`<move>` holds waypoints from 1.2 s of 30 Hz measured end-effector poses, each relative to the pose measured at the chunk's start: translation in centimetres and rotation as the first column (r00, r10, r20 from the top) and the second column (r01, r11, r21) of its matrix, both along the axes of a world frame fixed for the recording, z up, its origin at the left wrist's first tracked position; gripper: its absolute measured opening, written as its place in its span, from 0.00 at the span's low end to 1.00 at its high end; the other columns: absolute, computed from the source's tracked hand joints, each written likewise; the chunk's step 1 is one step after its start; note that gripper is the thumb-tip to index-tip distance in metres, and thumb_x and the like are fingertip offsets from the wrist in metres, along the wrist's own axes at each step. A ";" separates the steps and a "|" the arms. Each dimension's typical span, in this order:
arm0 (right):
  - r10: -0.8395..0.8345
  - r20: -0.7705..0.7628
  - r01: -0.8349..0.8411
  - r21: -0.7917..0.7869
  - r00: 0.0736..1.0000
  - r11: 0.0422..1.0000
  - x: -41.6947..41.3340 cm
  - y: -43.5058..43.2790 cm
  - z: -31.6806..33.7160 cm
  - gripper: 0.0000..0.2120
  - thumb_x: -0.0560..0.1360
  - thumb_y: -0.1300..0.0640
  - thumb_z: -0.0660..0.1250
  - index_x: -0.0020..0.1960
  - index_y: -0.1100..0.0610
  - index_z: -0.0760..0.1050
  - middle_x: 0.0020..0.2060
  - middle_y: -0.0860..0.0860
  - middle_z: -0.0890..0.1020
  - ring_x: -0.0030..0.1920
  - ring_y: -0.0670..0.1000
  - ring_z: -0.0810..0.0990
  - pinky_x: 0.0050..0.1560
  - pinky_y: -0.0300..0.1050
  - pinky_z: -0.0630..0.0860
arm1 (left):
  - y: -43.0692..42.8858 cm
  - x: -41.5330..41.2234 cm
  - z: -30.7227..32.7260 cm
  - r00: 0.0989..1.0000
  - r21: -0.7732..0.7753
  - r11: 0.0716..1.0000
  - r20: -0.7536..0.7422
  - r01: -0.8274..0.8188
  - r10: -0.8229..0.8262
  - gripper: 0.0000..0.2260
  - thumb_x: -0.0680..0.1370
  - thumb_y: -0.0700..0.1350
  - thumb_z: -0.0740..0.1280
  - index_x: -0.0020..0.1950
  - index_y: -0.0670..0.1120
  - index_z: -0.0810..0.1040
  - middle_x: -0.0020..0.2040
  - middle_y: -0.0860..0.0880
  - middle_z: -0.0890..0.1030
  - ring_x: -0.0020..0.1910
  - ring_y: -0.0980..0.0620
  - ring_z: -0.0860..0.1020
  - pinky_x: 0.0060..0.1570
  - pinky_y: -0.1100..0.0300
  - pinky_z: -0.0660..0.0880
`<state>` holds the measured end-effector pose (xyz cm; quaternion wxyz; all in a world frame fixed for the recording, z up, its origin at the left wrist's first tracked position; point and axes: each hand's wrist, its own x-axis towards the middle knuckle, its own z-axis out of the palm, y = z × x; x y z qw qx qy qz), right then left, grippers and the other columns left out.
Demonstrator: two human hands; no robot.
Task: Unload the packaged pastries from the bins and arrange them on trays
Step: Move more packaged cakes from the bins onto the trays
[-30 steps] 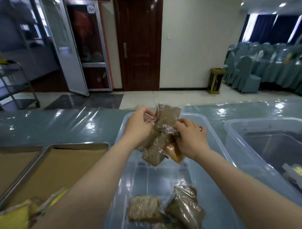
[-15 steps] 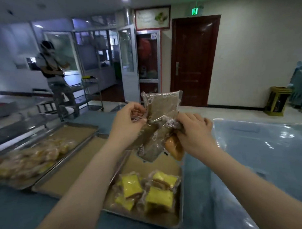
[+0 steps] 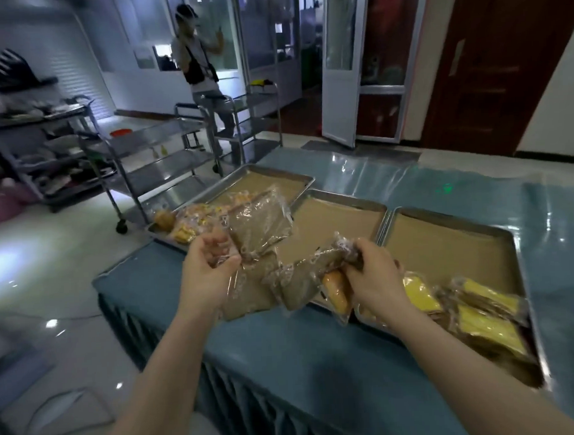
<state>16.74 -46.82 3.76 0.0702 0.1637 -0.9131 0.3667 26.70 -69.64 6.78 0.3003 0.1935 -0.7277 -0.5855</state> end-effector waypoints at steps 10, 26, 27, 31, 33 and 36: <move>-0.218 0.317 0.273 -0.138 0.923 0.952 -6.8 -7.8 -9.5 0.09 0.76 0.52 0.65 0.50 0.40 0.68 0.42 0.39 0.76 0.51 0.51 0.77 0.60 0.61 0.70 | -8.8 -8.8 -6.6 0.988 0.179 0.984 0.146 0.022 -0.049 0.18 0.73 0.35 0.69 0.48 0.60 0.74 0.39 0.55 0.78 0.36 0.59 0.77 0.35 0.63 0.75; -0.543 0.470 0.672 -0.156 0.696 0.724 -14.7 -10.9 -17.0 0.10 0.80 0.54 0.60 0.60 0.52 0.67 0.50 0.47 0.77 0.44 0.48 0.77 0.40 0.44 0.73 | -11.3 -23.5 -12.8 0.843 0.427 0.889 0.407 0.164 -0.351 0.16 0.73 0.32 0.67 0.51 0.52 0.73 0.50 0.48 0.79 0.54 0.43 0.78 0.59 0.44 0.73; -0.562 0.458 0.687 -0.162 0.688 0.709 -14.4 -10.8 -17.4 0.06 0.80 0.54 0.60 0.57 0.52 0.68 0.48 0.46 0.77 0.41 0.44 0.76 0.36 0.40 0.70 | -10.8 -24.0 -13.4 0.825 0.431 0.880 0.410 0.201 -0.389 0.16 0.74 0.32 0.67 0.51 0.52 0.74 0.50 0.49 0.79 0.55 0.42 0.78 0.60 0.44 0.73; -0.588 0.428 0.695 -0.147 0.686 0.704 -13.5 -11.0 -17.4 0.05 0.78 0.56 0.63 0.46 0.49 0.68 0.47 0.47 0.79 0.51 0.52 0.79 0.43 0.47 0.75 | -9.4 -25.0 -15.8 0.731 0.455 0.822 0.420 0.343 -0.538 0.18 0.76 0.36 0.67 0.63 0.49 0.70 0.58 0.46 0.78 0.58 0.45 0.76 0.62 0.44 0.71; -0.601 0.378 0.689 -0.158 0.704 0.708 -13.4 -11.6 -16.7 0.07 0.78 0.57 0.64 0.45 0.50 0.67 0.57 0.52 0.77 0.60 0.53 0.75 0.54 0.53 0.74 | -9.5 -25.3 -16.5 0.657 0.439 0.792 0.452 0.424 -0.603 0.22 0.77 0.40 0.66 0.69 0.49 0.67 0.61 0.47 0.77 0.59 0.47 0.76 0.63 0.46 0.70; -0.621 0.360 0.714 -0.252 0.696 0.654 -13.4 -12.6 -15.3 0.03 0.79 0.55 0.61 0.49 0.50 0.67 0.50 0.49 0.80 0.48 0.51 0.79 0.44 0.50 0.76 | -10.7 -25.7 -16.3 0.508 0.406 0.713 0.507 0.573 -0.697 0.23 0.78 0.44 0.65 0.73 0.49 0.64 0.62 0.50 0.77 0.59 0.53 0.76 0.62 0.53 0.71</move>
